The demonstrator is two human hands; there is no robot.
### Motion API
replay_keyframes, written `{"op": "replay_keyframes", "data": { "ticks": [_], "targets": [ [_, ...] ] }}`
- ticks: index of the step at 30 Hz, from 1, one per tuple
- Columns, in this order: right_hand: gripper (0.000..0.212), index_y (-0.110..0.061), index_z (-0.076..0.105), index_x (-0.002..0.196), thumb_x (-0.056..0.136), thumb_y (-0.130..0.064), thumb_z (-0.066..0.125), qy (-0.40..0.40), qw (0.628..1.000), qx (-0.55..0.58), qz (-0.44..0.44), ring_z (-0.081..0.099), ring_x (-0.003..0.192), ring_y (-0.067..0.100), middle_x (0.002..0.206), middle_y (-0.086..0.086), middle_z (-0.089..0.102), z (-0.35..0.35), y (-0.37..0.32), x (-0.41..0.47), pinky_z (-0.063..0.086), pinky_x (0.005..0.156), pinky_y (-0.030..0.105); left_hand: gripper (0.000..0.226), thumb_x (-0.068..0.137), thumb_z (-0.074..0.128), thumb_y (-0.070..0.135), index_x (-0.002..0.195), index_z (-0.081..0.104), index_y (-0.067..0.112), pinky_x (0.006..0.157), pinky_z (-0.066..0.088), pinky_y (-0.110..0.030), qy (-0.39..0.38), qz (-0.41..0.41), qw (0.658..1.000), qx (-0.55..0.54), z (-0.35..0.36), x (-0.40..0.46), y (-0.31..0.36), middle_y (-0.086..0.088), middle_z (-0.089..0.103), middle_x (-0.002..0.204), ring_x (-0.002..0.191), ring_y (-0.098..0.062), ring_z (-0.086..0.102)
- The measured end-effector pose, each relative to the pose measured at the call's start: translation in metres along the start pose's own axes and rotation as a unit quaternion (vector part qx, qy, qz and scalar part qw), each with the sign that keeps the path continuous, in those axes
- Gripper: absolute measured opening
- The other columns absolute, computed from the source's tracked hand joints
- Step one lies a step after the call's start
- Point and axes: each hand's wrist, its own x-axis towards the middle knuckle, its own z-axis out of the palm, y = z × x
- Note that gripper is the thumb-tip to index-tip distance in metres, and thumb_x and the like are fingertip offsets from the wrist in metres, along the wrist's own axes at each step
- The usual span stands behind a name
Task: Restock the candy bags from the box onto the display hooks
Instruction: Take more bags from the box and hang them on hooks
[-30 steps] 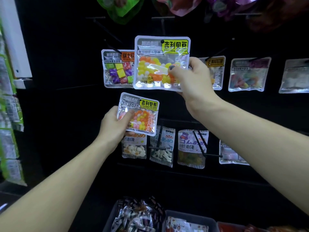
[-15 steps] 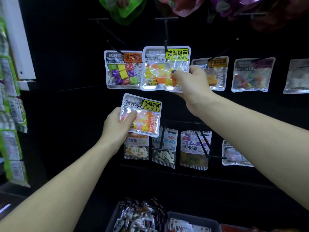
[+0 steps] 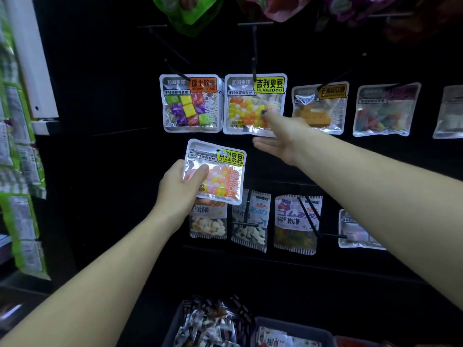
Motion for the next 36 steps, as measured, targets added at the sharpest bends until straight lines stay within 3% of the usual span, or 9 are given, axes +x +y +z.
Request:
{"op": "replay_keyframes", "data": {
  "ticks": [6,9,12,17,21,25,28,33,36],
  "targets": [
    [0.064,-0.006,0.049,0.142,0.092,-0.035,0.077,-0.004,0.995,-0.09,0.034,0.073,0.095,0.027,0.117,0.021,0.062,-0.014,0.026,-0.005,0.063,0.075,0.032,0.014,0.105,0.06,0.029,0.111,0.062,0.017,0.055,0.058,-0.024,0.001,0.005,1.0,0.001,0.002,-0.001,0.002,0.003,0.072,0.103,0.077,-0.008,0.077],
    [0.074,-0.001,0.048,0.143,0.088,-0.04,0.08,-0.07,0.983,-0.167,0.034,0.072,0.097,0.025,0.116,0.019,0.065,-0.014,0.045,-0.011,0.061,0.075,0.029,0.011,0.105,0.06,0.03,0.108,0.063,0.02,0.056,0.059,-0.026,-0.001,0.004,1.0,0.003,0.003,-0.001,0.002,0.004,0.073,0.102,0.079,-0.011,0.078],
    [0.059,0.005,0.059,0.134,0.091,-0.032,0.079,-0.168,0.969,-0.171,0.059,0.076,0.1,0.025,0.115,0.017,0.074,-0.01,0.059,-0.017,0.062,0.085,0.031,0.012,0.104,0.062,0.032,0.105,0.066,0.021,0.057,0.059,-0.029,-0.002,0.003,1.0,0.004,0.002,0.0,0.002,0.001,0.076,0.1,0.083,-0.017,0.078],
    [0.046,0.006,0.061,0.128,0.091,-0.016,0.079,-0.184,0.969,-0.159,0.045,0.073,0.088,0.024,0.119,0.018,0.074,-0.007,0.072,-0.026,0.058,0.058,0.026,0.014,0.101,0.065,0.037,0.103,0.071,0.025,0.059,0.06,-0.029,-0.01,-0.006,1.0,0.01,0.003,0.0,0.003,-0.001,0.078,0.098,0.085,-0.019,0.078],
    [0.03,0.005,0.069,0.119,0.093,-0.008,0.075,-0.173,0.975,-0.136,0.04,0.075,0.108,0.033,0.12,0.019,0.075,-0.011,0.081,-0.022,0.063,0.091,0.047,0.032,0.085,0.07,0.06,0.093,0.073,0.029,0.082,0.063,-0.053,0.007,-0.023,0.999,0.029,0.0,0.0,0.006,-0.001,0.078,0.096,0.092,-0.027,0.076],
    [0.026,0.005,0.069,0.113,0.092,-0.01,0.073,-0.109,0.977,-0.182,-0.001,0.069,0.113,0.044,0.121,0.028,0.071,-0.02,0.084,-0.025,0.052,0.101,0.064,0.025,0.1,0.064,0.043,0.102,0.073,0.02,0.066,0.064,-0.036,0.006,-0.046,0.999,-0.008,0.001,0.001,0.006,0.001,0.078,0.097,0.086,-0.021,0.078],
    [0.021,-0.006,0.067,0.112,0.094,-0.017,0.072,-0.075,0.961,-0.249,-0.099,0.07,0.09,0.036,0.115,0.022,0.072,-0.029,0.075,-0.036,0.058,0.083,0.053,0.02,0.105,0.056,0.033,0.105,0.07,0.018,0.062,0.062,-0.03,0.01,-0.046,0.999,-0.005,0.003,0.002,0.006,-0.004,0.076,0.104,0.08,-0.014,0.078],
    [0.017,-0.018,0.066,0.113,0.098,-0.009,0.068,-0.102,0.947,-0.214,-0.216,0.074,0.091,0.008,0.105,-0.002,0.076,-0.041,0.044,-0.048,0.058,0.076,0.016,0.02,0.106,0.054,0.032,0.102,0.069,0.02,0.06,0.061,-0.027,0.019,-0.029,0.999,0.011,0.001,0.003,0.002,-0.02,0.069,0.108,0.09,-0.03,0.073],
    [0.017,-0.019,0.065,0.11,0.098,-0.008,0.068,-0.093,0.949,-0.177,-0.243,0.076,0.096,0.011,0.108,0.001,0.077,-0.038,0.025,-0.042,0.061,0.089,0.027,0.019,0.107,0.055,0.032,0.102,0.068,0.019,0.06,0.061,-0.027,0.02,-0.029,0.999,0.008,0.002,0.002,0.004,-0.015,0.072,0.104,0.088,-0.027,0.075]
  ]
}}
